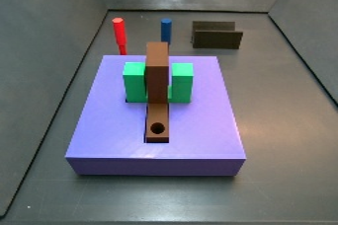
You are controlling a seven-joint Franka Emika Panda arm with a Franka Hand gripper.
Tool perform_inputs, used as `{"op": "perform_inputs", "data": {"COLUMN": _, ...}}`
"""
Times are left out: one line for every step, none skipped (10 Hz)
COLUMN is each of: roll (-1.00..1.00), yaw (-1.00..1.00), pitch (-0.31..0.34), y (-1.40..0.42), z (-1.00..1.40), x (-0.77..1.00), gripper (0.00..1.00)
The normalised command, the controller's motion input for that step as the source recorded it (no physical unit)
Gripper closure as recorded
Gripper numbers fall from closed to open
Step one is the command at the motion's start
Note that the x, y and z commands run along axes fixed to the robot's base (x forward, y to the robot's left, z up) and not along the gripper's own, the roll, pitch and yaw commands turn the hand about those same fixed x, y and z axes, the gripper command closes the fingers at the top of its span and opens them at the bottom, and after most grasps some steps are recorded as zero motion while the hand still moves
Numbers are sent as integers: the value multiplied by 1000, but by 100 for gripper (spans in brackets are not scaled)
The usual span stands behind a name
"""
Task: Pick up the blue object. Move up. Move to above the board. Insert the blue object.
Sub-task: Pick up the blue object.
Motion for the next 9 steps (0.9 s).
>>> {"op": "perform_inputs", "data": {"roll": 0, "yaw": 0, "pitch": 0, "y": 0, "z": 0, "x": 17, "gripper": 0}}
{"op": "perform_inputs", "data": {"roll": 0, "yaw": 26, "pitch": 0, "y": -57, "z": 0, "x": 0, "gripper": 0}}
{"op": "perform_inputs", "data": {"roll": -7, "yaw": 26, "pitch": 0, "y": -103, "z": 0, "x": 0, "gripper": 0}}
{"op": "perform_inputs", "data": {"roll": 0, "yaw": 66, "pitch": 0, "y": -174, "z": 0, "x": 0, "gripper": 0}}
{"op": "perform_inputs", "data": {"roll": 0, "yaw": 120, "pitch": -59, "y": -331, "z": -97, "x": -71, "gripper": 0}}
{"op": "perform_inputs", "data": {"roll": -11, "yaw": 100, "pitch": -86, "y": -466, "z": -134, "x": -6, "gripper": 0}}
{"op": "perform_inputs", "data": {"roll": -41, "yaw": 134, "pitch": -103, "y": -534, "z": -140, "x": 0, "gripper": 0}}
{"op": "perform_inputs", "data": {"roll": -63, "yaw": 189, "pitch": -73, "y": -557, "z": -166, "x": 91, "gripper": 0}}
{"op": "perform_inputs", "data": {"roll": -103, "yaw": 111, "pitch": -54, "y": -531, "z": -211, "x": 197, "gripper": 0}}
